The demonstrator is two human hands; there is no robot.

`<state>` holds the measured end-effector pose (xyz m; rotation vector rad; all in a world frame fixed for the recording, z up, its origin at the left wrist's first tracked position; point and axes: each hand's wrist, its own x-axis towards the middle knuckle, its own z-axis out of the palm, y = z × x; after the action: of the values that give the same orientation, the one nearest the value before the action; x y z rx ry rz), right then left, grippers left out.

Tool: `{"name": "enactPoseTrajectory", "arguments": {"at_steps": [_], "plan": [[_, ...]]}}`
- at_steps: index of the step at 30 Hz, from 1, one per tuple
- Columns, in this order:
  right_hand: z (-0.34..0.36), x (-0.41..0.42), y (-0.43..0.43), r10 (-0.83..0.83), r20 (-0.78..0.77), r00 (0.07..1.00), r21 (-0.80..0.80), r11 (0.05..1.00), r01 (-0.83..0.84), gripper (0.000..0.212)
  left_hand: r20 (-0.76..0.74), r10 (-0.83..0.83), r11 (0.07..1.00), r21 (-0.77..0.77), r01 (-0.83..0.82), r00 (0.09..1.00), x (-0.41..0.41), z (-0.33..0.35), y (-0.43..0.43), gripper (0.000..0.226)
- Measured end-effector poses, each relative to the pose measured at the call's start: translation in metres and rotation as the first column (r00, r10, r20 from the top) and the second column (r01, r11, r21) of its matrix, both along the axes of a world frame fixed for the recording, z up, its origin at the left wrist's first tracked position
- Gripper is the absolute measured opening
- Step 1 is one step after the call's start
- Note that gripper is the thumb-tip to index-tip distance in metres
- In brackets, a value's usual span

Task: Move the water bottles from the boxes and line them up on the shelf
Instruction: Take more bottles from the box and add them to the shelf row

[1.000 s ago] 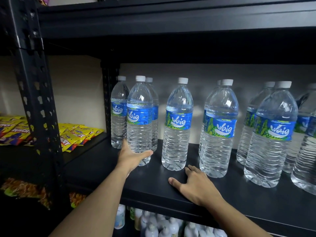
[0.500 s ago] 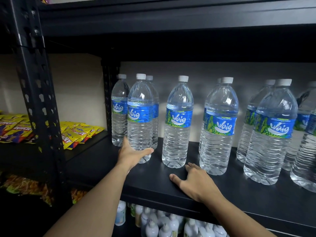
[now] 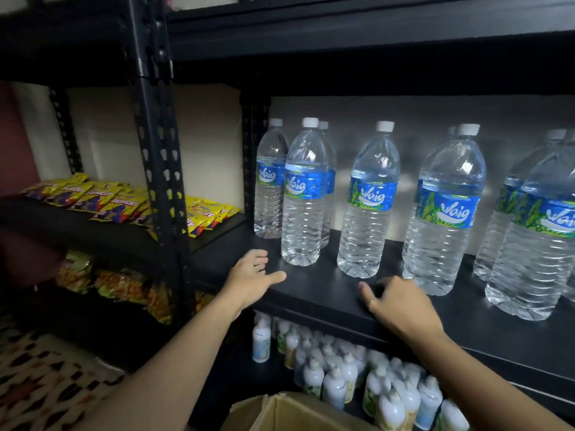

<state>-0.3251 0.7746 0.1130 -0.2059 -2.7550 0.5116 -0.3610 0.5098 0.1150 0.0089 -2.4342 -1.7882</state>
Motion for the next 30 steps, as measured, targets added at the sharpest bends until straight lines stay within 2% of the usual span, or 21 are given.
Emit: {"name": "enactPoseTrajectory", "arguments": {"at_steps": [3, 7, 10, 13, 16, 20, 23, 26, 27, 28, 29, 30], "plan": [[-0.01, 0.026, -0.023, 0.0, -0.109, 0.994, -0.035, 0.999, -0.004, 0.041, -0.059, 0.035, 0.998, -0.051, -0.038, 0.998, 0.062, -0.01, -0.049, 0.037], [-0.028, 0.075, -0.09, 0.115, -0.234, 0.965, -0.048, 0.99, -0.129, 0.043, -0.003, 0.142, 0.971, -0.195, -0.14, 0.99, 0.174, -0.041, -0.134, 0.025], [-0.038, 0.126, -0.156, 0.219, -0.191, 0.957, -0.219, 0.941, -0.259, 0.034, 0.079, 0.33, 0.915, -0.272, -0.298, 0.941, 0.268, -0.081, -0.197, 0.021], [-0.056, 0.181, -0.222, 0.421, -0.099, 0.902, -0.221, 0.874, -0.432, 0.028, 0.192, 0.51, 0.827, -0.376, -0.417, 0.838, 0.355, -0.128, -0.246, 0.02], [-0.087, 0.227, -0.279, 0.629, 0.09, 0.772, -0.235, 0.767, -0.597, 0.024, 0.313, 0.615, 0.749, -0.52, -0.411, 0.724, 0.417, -0.185, -0.28, 0.026], [-0.137, 0.257, -0.336, 0.774, 0.35, 0.528, -0.279, 0.624, -0.73, 0.027, 0.504, 0.544, 0.815, -0.508, -0.279, 0.671, 0.459, -0.242, -0.288, 0.024], [-0.169, 0.268, -0.365, 0.726, 0.59, 0.355, -0.299, 0.604, -0.739, 0.034, 0.587, 0.509, 0.833, -0.519, -0.19, 0.63, 0.469, -0.273, -0.289, 0.04], [-0.197, 0.278, -0.387, 0.65, 0.726, 0.224, -0.319, 0.608, -0.727, 0.04, 0.731, 0.416, 0.894, -0.438, -0.096, 0.541, 0.481, -0.316, -0.298, 0.067], [-0.208, 0.28, -0.392, 0.631, 0.755, 0.181, -0.329, 0.602, -0.728, 0.039, 0.758, 0.384, 0.915, -0.389, -0.107, 0.527, 0.485, -0.331, -0.302, 0.068], [-0.22, 0.283, -0.397, 0.604, 0.787, 0.126, -0.337, 0.592, -0.732, 0.039, 0.784, 0.354, 0.935, -0.311, -0.17, 0.51, 0.486, -0.335, -0.302, 0.059], [-0.23, 0.285, -0.4, 0.578, 0.813, 0.076, -0.343, 0.579, -0.74, 0.045, 0.763, 0.343, 0.939, -0.288, -0.187, 0.548, 0.487, -0.346, -0.304, 0.048], [-0.243, 0.287, -0.404, 0.55, 0.835, 0.037, -0.347, 0.577, -0.739, 0.054, 0.743, 0.368, 0.93, -0.297, -0.217, 0.559, 0.485, -0.356, -0.304, 0.052]]}}
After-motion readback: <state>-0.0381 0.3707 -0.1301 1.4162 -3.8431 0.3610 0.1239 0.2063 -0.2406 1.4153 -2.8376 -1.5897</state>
